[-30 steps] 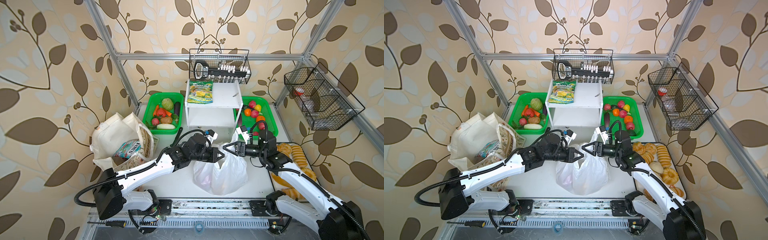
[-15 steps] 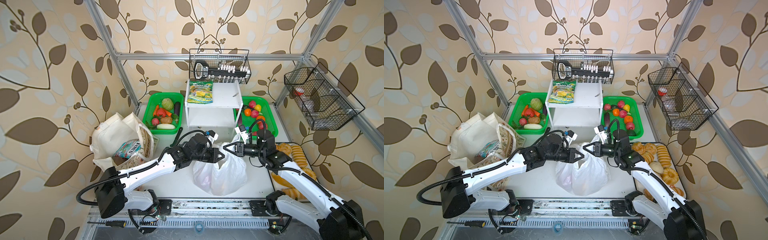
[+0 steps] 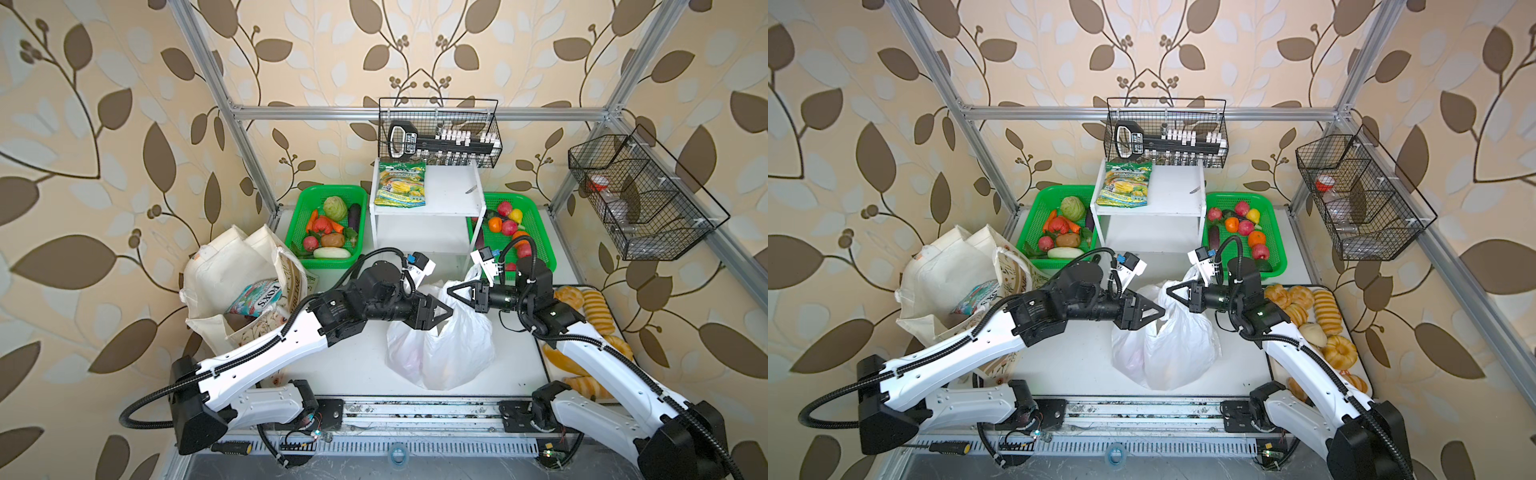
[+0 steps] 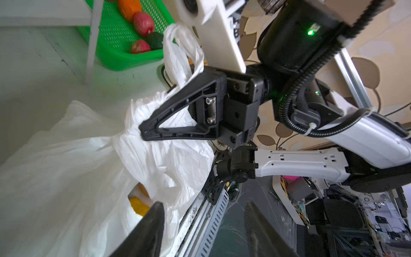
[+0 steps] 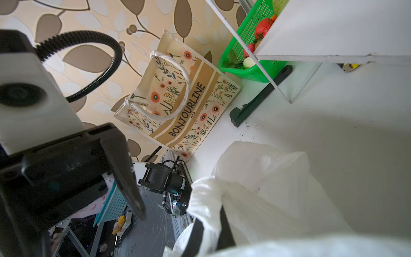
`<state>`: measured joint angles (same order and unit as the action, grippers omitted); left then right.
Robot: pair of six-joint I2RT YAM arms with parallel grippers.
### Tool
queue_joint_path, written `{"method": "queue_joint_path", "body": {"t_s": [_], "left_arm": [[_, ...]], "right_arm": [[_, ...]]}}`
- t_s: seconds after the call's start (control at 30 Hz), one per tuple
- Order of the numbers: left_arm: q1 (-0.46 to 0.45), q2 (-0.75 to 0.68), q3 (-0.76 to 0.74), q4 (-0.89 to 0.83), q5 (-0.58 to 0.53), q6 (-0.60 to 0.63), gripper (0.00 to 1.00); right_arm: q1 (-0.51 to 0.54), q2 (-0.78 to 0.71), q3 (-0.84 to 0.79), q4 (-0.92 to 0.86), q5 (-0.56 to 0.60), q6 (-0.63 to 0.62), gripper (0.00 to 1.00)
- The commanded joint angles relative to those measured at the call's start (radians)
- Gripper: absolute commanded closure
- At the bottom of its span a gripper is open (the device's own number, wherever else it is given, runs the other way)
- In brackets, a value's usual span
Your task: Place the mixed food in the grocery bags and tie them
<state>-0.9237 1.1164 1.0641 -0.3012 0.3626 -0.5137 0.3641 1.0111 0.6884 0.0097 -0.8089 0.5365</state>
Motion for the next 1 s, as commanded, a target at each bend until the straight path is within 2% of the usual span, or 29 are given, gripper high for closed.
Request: {"method": "queue_joint_path", "body": {"t_s": [0.0,0.07,0.13,0.2,0.23,0.4,0.67,0.87,0.97], "left_arm": [[-0.002,-0.044,0.066,-0.124,-0.118,0.152,0.35],[0.016,-0.032,0.092,-0.171,-0.135,0.229,0.28],[0.041,0.006,0.121,-0.202,-0.119,0.314,0.12],[0.073,0.057,0.160,-0.225,-0.062,0.374,0.02],[0.086,0.087,0.184,-0.236,-0.028,0.400,0.01],[0.105,0.197,0.271,-0.257,0.116,0.515,0.01],[0.105,0.315,0.363,-0.341,0.260,0.609,0.01],[0.105,0.402,0.399,-0.435,0.251,0.642,0.01],[0.105,0.411,0.399,-0.450,0.213,0.647,0.08]], "right_arm": [[-0.001,-0.006,0.038,0.036,-0.055,-0.075,0.95],[-0.002,-0.013,0.039,0.039,-0.075,-0.102,0.95],[-0.001,-0.019,0.040,0.043,-0.095,-0.127,0.95],[-0.001,-0.022,0.042,0.045,-0.107,-0.142,0.95],[-0.001,-0.025,0.045,0.045,-0.112,-0.146,0.95],[0.000,-0.023,0.055,0.035,-0.132,-0.163,0.95],[-0.001,-0.016,0.060,0.037,-0.136,-0.165,0.94],[-0.001,-0.005,0.071,0.038,-0.136,-0.165,0.93],[0.000,0.004,0.074,0.039,-0.138,-0.161,0.94]]}}
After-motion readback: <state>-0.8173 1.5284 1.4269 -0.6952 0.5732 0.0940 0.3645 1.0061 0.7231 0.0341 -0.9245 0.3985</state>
